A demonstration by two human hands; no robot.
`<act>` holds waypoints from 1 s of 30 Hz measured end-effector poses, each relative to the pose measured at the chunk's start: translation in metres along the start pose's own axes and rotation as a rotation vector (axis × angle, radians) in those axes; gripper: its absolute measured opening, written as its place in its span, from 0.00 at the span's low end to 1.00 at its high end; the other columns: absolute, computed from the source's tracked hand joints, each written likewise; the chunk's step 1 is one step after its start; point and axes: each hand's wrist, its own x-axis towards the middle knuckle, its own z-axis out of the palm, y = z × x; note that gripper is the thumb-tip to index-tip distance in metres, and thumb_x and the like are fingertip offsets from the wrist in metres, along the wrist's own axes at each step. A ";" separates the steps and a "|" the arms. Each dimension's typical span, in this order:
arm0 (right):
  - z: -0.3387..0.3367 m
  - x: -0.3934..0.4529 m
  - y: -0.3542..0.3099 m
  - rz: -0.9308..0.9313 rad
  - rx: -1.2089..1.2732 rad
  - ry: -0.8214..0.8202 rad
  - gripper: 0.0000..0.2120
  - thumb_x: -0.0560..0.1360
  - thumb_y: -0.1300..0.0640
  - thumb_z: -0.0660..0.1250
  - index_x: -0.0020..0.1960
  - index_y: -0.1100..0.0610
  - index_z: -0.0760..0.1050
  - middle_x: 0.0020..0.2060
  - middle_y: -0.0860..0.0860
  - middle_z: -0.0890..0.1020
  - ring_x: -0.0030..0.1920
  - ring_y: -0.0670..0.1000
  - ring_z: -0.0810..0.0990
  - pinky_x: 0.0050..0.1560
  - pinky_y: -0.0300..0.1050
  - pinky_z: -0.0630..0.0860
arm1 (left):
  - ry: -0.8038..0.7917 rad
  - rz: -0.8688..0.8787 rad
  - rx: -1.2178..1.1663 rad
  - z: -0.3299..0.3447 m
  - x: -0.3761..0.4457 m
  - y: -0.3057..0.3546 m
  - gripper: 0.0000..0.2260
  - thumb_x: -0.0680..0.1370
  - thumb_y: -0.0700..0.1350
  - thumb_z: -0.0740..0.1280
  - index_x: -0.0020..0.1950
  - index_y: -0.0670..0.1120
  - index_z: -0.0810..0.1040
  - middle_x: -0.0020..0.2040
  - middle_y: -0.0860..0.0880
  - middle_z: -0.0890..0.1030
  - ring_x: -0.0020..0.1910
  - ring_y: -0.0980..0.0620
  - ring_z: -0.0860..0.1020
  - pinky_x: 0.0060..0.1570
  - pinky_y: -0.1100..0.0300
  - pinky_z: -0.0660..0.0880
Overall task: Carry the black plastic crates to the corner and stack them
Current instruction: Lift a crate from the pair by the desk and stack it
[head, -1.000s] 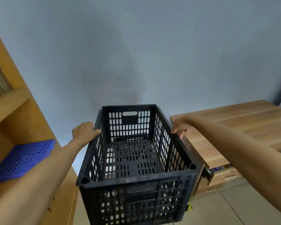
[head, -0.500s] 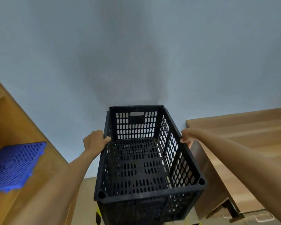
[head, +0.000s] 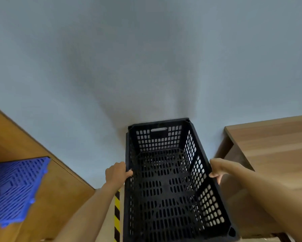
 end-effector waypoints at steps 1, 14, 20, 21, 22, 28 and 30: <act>0.000 0.006 -0.004 0.010 0.063 -0.019 0.08 0.79 0.65 0.63 0.57 0.66 0.69 0.57 0.60 0.82 0.42 0.52 0.86 0.33 0.38 0.78 | -0.006 -0.014 -0.032 0.006 0.003 -0.005 0.16 0.79 0.58 0.63 0.40 0.48 0.68 0.35 0.52 0.73 0.36 0.48 0.75 0.35 0.58 0.66; 0.015 0.018 -0.017 0.108 -0.008 0.073 0.25 0.79 0.64 0.63 0.72 0.69 0.59 0.57 0.62 0.82 0.45 0.56 0.87 0.53 0.49 0.81 | -0.126 0.047 -0.124 0.009 0.010 -0.022 0.15 0.80 0.57 0.58 0.42 0.47 0.72 0.39 0.48 0.83 0.39 0.48 0.82 0.46 0.52 0.80; 0.021 0.001 -0.016 0.073 0.068 0.136 0.24 0.78 0.68 0.62 0.71 0.66 0.59 0.60 0.66 0.78 0.39 0.58 0.86 0.45 0.51 0.83 | -0.117 0.060 -0.044 0.005 0.008 -0.019 0.15 0.81 0.56 0.59 0.39 0.48 0.69 0.37 0.50 0.77 0.42 0.47 0.80 0.45 0.55 0.77; 0.022 0.000 -0.015 0.058 0.083 0.142 0.24 0.77 0.69 0.61 0.71 0.65 0.59 0.60 0.66 0.77 0.41 0.59 0.86 0.45 0.52 0.83 | -0.116 0.056 -0.033 0.005 0.008 -0.019 0.16 0.81 0.57 0.59 0.39 0.48 0.68 0.37 0.50 0.76 0.42 0.47 0.81 0.45 0.54 0.77; 0.023 -0.003 -0.013 0.041 0.097 0.146 0.24 0.77 0.70 0.60 0.71 0.65 0.58 0.61 0.66 0.76 0.45 0.61 0.86 0.45 0.53 0.83 | -0.119 0.049 -0.024 0.005 0.008 -0.018 0.16 0.81 0.57 0.59 0.39 0.48 0.69 0.37 0.50 0.76 0.41 0.47 0.80 0.45 0.54 0.78; 0.024 -0.011 -0.001 -0.041 0.140 0.176 0.16 0.77 0.66 0.57 0.64 0.63 0.65 0.55 0.62 0.80 0.41 0.57 0.86 0.45 0.50 0.83 | -0.110 -0.004 0.037 0.004 0.006 -0.010 0.17 0.81 0.58 0.58 0.42 0.46 0.69 0.38 0.50 0.74 0.39 0.49 0.75 0.39 0.57 0.71; 0.022 -0.010 0.002 -0.067 0.147 0.179 0.15 0.76 0.66 0.58 0.63 0.63 0.66 0.54 0.61 0.81 0.41 0.57 0.86 0.47 0.50 0.82 | -0.129 -0.040 0.034 0.003 0.000 -0.007 0.15 0.82 0.58 0.57 0.47 0.46 0.69 0.44 0.48 0.76 0.42 0.48 0.75 0.42 0.56 0.71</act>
